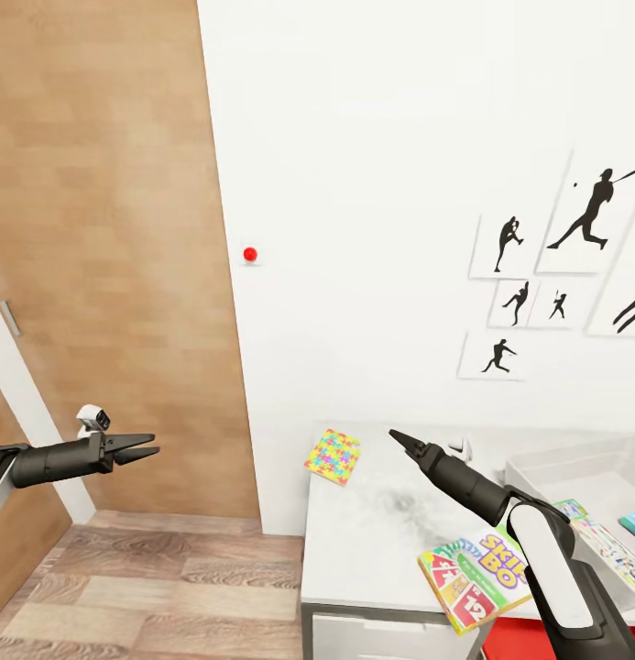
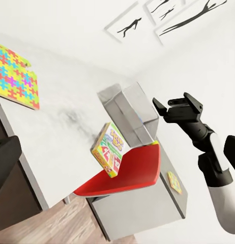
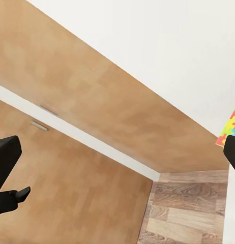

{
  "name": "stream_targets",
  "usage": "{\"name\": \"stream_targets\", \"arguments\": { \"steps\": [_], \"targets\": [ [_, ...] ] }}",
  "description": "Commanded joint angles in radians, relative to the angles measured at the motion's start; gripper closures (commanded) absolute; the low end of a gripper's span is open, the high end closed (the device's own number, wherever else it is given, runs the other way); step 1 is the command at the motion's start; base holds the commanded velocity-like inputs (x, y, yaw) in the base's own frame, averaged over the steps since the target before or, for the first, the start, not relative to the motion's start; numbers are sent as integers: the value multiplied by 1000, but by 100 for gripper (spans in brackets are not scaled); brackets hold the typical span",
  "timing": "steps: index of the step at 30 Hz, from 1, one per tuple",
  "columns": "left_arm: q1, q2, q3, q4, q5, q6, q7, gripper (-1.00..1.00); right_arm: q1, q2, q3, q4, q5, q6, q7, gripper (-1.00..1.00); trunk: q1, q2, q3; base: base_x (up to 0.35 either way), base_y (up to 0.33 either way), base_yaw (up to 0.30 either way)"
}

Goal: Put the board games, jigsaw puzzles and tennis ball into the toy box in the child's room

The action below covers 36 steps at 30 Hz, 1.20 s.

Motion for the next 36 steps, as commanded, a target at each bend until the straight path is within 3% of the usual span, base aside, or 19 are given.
{"name": "stream_targets", "arguments": {
  "steps": [1,12,18,24,31,36],
  "targets": [
    [-1,0,0,0,0,11,-4,-100,-1,0,-1,0,1,5,3,-100,1,-2,-2,0,4,-1],
    [-1,0,0,0,-1,11,-4,-100,-1,0,-2,1,1,4,-7,-100,1,-2,-2,0,1,0],
    [-1,0,-1,0,-1,11,-4,-100,-1,-2,-4,1,9,3,-98,-100,1,-2,-2,0,0,0],
    [-1,0,-1,0,0,10,-4,-100,-2,2,-5,0,12,3,-294,-100,1,-2,-2,0,0,0],
    [-1,-1,-2,0,-1,9,-4,-100,-1,14,-4,-2,14,3,-675,-100,1,-2,-2,0,0,0],
    [-1,-1,-2,0,-1,9,-4,-100,-1,16,-4,-2,14,3,-837,-100,1,-2,-2,0,0,0]
  ]
}}
